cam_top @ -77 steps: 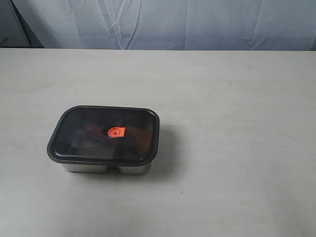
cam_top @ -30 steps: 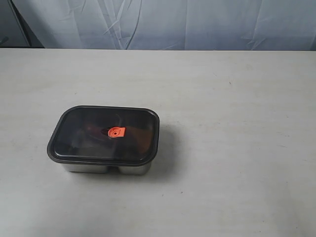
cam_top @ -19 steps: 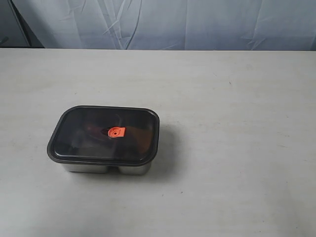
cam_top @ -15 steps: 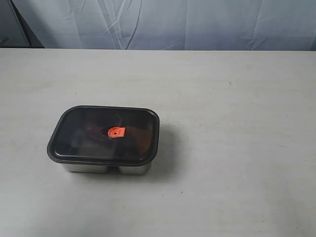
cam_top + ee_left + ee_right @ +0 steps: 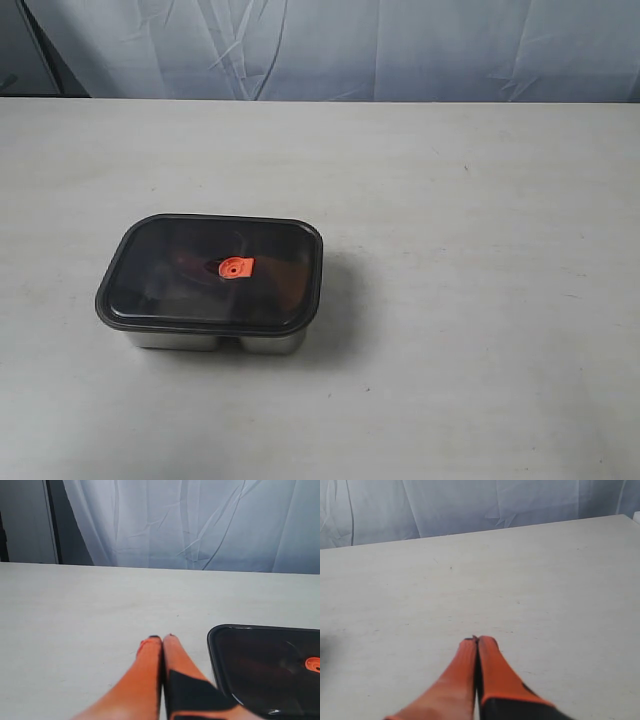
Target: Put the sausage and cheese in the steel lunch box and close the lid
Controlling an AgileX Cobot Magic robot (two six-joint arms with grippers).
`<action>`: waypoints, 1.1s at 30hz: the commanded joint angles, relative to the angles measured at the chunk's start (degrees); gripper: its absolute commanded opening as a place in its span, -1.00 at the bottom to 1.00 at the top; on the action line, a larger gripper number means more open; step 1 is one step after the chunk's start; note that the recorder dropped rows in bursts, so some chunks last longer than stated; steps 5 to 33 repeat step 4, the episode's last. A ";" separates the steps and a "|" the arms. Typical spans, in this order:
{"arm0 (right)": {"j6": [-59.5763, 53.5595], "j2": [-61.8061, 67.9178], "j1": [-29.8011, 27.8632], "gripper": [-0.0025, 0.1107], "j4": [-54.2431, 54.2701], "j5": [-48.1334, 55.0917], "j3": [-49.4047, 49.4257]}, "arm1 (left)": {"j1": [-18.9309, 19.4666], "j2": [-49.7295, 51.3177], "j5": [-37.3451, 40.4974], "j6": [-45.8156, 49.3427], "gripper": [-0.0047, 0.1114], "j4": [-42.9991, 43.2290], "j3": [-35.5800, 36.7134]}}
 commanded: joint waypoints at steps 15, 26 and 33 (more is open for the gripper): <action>-0.24 -0.42 -0.30 -0.96 -0.51 -0.41 0.23 | 0.20 -0.36 -0.60 -0.14 -0.92 -0.14 0.24; -0.24 -0.42 -0.30 -0.96 -0.51 -0.41 0.23 | 0.20 -0.36 -0.60 -0.14 -0.92 -0.14 0.24; -0.24 -0.42 -0.30 -0.96 -0.51 -0.41 0.23 | 0.20 -0.36 -0.60 -0.14 -0.92 -0.14 0.24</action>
